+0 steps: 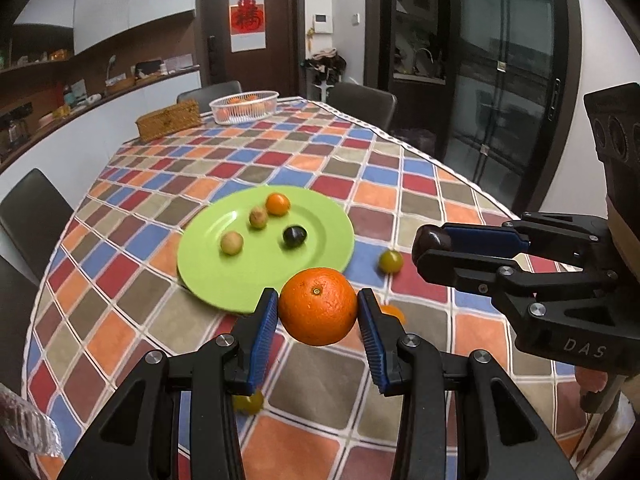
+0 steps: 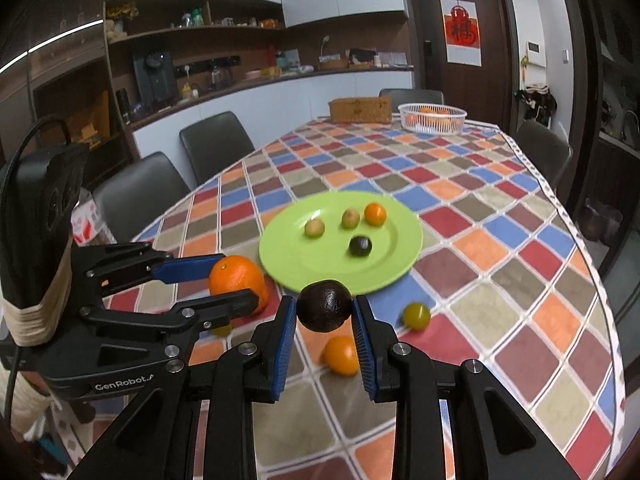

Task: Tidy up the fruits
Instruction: 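Carry the orange and plum onto the green plate and open both tools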

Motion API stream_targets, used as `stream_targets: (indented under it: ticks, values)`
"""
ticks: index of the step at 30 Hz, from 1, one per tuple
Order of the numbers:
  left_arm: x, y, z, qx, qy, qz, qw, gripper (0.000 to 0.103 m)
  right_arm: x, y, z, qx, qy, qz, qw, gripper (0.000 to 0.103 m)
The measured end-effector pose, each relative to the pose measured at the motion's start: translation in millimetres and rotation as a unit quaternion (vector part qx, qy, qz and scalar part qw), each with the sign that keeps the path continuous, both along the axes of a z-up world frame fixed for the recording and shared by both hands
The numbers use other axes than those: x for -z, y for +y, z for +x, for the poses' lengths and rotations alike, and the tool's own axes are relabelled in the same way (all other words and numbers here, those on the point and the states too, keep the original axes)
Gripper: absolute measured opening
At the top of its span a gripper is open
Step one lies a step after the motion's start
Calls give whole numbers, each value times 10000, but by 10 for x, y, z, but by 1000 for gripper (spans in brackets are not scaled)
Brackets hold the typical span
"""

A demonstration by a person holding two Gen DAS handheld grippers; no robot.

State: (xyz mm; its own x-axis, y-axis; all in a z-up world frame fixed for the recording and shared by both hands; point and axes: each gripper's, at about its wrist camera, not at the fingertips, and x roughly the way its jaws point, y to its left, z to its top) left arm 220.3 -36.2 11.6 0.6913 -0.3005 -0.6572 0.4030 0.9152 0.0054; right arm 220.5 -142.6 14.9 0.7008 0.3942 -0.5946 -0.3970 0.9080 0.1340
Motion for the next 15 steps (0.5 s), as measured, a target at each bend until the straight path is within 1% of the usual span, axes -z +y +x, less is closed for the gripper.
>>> stream_targets:
  ticks: [7,11,15]
  values:
    - [-104,49,287,-133,-7,-108,9999,40,-114,13,268,-64,-54,9,10000,30]
    - [-102,92,473,-224,59,-143,9996,40,-119,43,488,-115,57,4,9999,30]
    - [-53,160,665,-302,175,-186,9992,40,-50,89,701,-122,232,-27,9997,30]
